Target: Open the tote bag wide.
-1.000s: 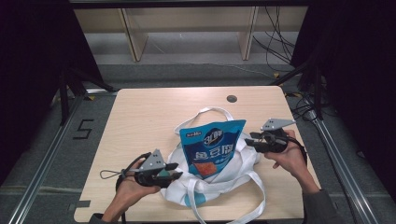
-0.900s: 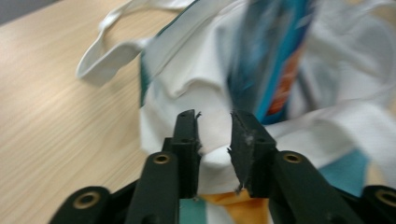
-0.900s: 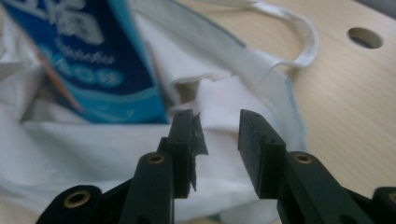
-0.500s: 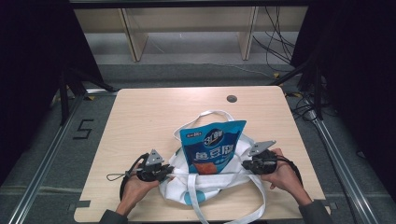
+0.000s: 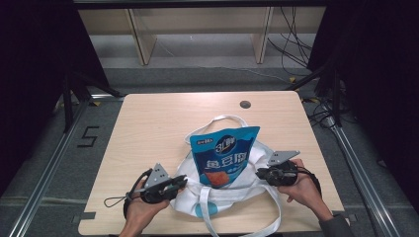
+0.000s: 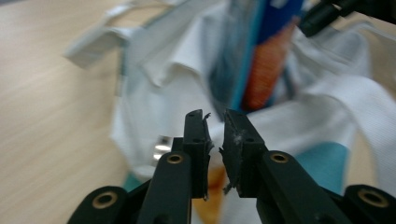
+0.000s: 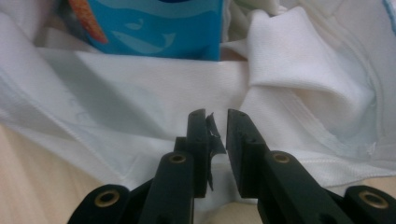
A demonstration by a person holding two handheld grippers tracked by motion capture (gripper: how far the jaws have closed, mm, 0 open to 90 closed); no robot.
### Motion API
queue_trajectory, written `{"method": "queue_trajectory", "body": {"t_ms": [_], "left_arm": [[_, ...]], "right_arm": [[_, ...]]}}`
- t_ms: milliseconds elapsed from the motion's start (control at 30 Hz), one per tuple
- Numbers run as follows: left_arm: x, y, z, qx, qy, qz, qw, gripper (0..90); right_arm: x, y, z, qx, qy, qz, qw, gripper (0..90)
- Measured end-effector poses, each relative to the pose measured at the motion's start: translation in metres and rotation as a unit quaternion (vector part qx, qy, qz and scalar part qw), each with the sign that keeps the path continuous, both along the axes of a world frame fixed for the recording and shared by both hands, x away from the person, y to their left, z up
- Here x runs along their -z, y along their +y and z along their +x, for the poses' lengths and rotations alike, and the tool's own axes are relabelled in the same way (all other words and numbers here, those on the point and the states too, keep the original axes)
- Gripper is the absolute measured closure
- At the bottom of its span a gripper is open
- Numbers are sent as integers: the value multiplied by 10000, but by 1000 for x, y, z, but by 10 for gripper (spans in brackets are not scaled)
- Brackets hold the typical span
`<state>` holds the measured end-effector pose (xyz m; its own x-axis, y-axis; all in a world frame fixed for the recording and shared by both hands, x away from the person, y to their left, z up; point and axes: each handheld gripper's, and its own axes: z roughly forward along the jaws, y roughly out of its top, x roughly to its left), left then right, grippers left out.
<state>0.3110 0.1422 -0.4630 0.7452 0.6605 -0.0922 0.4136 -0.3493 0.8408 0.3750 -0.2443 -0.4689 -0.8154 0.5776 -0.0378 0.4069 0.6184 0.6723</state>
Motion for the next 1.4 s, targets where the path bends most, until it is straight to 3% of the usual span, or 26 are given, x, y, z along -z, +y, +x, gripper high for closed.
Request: {"method": "queue_trajectory", "body": {"t_ms": [67, 100, 200, 267, 333, 567, 633, 800, 833, 1100, 1200, 1300, 1400], "left_arm": [[10, -7, -2, 20, 173, 165, 9997, 780], [21, -12, 0, 28, 248, 72, 9997, 779], [28, -15, 2, 6, 387, 60, 9992, 785], [38, -21, 5, 172, 349, 493, 9980, 788], [46, -27, 5, 153, 318, 643, 9973, 787], [47, -27, 10, 105, 234, 774, 9967, 790], [47, -26, 16, 95, 158, 899, 9958, 790], [46, -23, 40, -70, 57, 983, 9951, 790], [46, -23, 45, -121, 79, 980, 9951, 789], [48, -22, 89, -335, -32, 874, 9956, 784], [49, -21, 104, -418, -28, 838, 9956, 782], [49, -20, 118, -503, -29, 839, 9952, 781], [50, -21, 125, -601, -18, 717, 9956, 780]], "right_arm": [[4, 1, -3, -71, 41, 5, 10000, 796], [7, 2, -4, -15, 134, -80, 9999, 798], [17, 4, -4, -113, 216, -194, 9995, 804], [20, 6, -2, -162, 307, -216, 9992, 809], [25, 10, -3, -104, 395, -222, 9989, 819], [28, 11, -2, -107, 285, -220, 9993, 831], [29, 12, -3, -76, 320, -180, 9993, 834], [28, 15, 0, -17, 344, -228, 9991, 841], [30, 17, 1, 21, 289, -132, 9995, 843], [32, 23, 23, 282, 48, -121, 9995, 852], [32, 25, 33, 412, 115, -125, 9990, 854], [34, 27, 46, 556, 36, -70, 9984, 854], [33, 27, 57, 601, 107, -58, 9981, 854]]}}
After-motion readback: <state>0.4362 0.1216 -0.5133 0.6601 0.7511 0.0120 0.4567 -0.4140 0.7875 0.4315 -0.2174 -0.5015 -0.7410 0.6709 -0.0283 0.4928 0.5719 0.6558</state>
